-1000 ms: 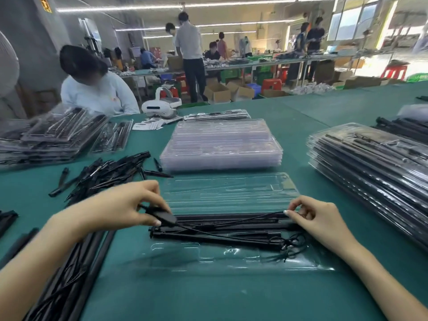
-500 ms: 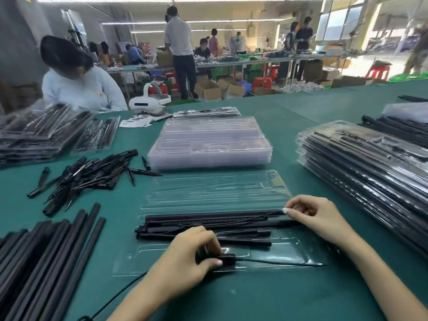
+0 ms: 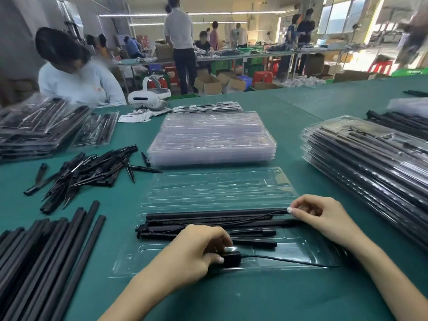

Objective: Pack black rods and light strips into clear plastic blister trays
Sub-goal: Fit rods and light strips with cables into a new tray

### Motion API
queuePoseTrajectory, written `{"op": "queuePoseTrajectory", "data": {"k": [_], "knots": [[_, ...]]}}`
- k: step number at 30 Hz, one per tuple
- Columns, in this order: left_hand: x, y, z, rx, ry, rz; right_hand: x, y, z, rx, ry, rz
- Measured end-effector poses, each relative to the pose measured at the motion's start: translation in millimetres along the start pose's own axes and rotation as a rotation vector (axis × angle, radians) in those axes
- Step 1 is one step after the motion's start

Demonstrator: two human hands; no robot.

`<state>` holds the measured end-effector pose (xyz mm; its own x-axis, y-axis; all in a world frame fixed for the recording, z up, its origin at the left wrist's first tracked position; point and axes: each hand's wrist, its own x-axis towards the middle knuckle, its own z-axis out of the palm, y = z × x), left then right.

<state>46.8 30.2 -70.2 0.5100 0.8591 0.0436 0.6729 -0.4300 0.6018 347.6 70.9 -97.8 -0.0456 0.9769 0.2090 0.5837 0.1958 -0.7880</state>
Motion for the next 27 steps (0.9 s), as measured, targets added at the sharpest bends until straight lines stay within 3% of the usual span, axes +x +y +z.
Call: {"op": "queuePoseTrajectory", "data": {"k": [9,14,19,27], "knots": [[-2,-12,5,0.037,-0.063,0.116,0,1,1,-0.033,-0.006,-0.007],[-2,-11,5,0.039,0.004,0.164,1,1,1,-0.039,-0.005,-0.019],[-5,-7,16,0.267,0.188,0.265,0,1,1,-0.061,-0.01,-0.03],[0,-10,15,0.055,0.139,0.119,-1,1,1,-0.069,-0.002,-0.048]]}}
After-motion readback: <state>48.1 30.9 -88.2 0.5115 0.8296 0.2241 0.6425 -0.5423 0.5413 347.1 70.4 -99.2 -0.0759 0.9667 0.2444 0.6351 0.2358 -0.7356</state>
